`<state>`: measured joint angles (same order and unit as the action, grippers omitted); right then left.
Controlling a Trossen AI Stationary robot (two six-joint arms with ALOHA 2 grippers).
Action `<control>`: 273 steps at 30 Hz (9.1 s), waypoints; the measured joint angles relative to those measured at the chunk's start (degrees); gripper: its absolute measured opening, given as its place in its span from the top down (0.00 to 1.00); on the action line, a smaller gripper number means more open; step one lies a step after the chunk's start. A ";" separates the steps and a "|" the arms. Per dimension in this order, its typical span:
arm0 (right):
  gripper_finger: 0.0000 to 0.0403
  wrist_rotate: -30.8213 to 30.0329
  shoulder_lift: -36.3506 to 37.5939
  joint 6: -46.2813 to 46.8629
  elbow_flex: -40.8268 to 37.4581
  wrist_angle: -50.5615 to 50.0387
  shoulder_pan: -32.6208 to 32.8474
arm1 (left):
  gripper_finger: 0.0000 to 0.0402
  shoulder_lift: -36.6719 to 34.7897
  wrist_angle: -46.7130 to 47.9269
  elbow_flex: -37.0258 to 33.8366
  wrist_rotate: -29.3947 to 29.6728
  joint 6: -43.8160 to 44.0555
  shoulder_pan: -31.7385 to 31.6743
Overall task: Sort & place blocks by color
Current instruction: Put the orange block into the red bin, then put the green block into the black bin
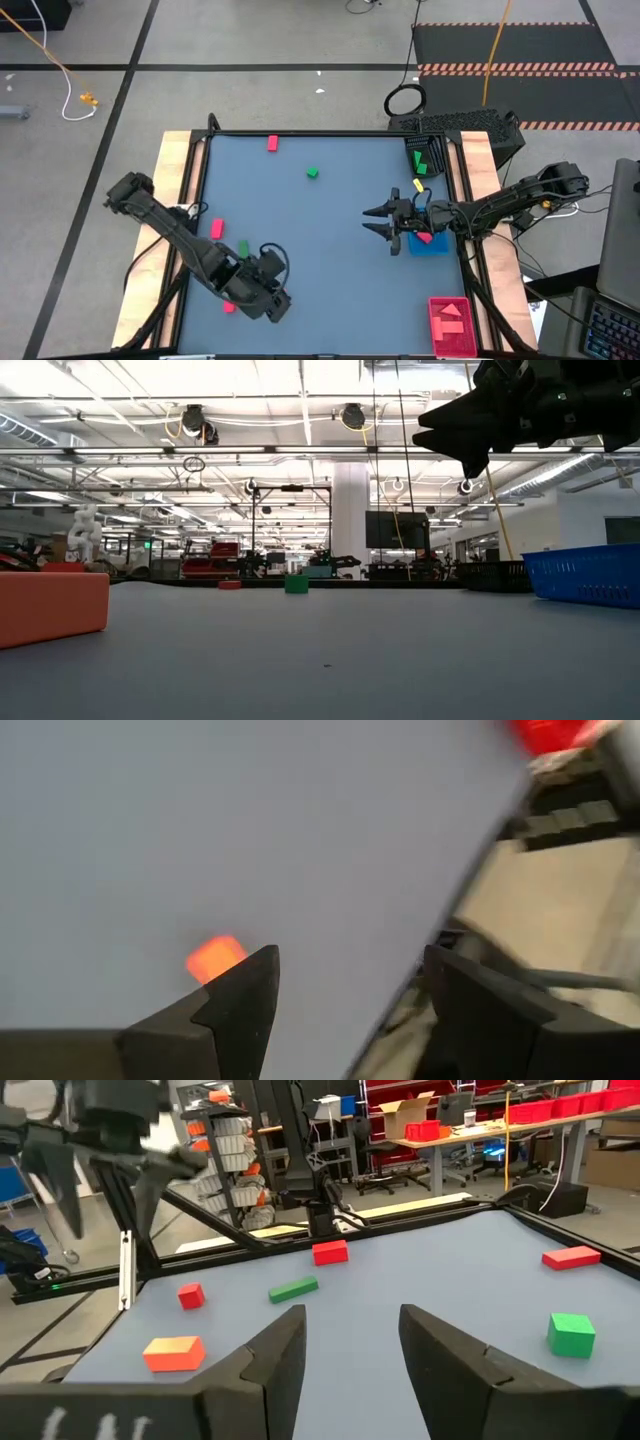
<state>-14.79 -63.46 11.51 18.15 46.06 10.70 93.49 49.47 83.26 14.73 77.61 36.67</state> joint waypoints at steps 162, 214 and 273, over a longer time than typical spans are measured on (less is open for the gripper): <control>0.59 8.87 -20.99 -24.48 8.07 29.76 7.39 | 0.65 11.94 -42.68 0.58 11.83 -73.13 -18.09; 0.70 41.08 -2.67 72.47 8.02 -33.78 37.24 | 0.42 1.21 -28.17 0.62 15.37 -71.30 -7.50; 0.23 14.14 -2.66 21.69 7.98 -22.93 22.49 | 0.42 1.27 -28.51 0.58 16.88 -71.65 -7.50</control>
<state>-0.64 -66.13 33.19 26.13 23.13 33.19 94.76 20.96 83.83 31.62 5.96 29.17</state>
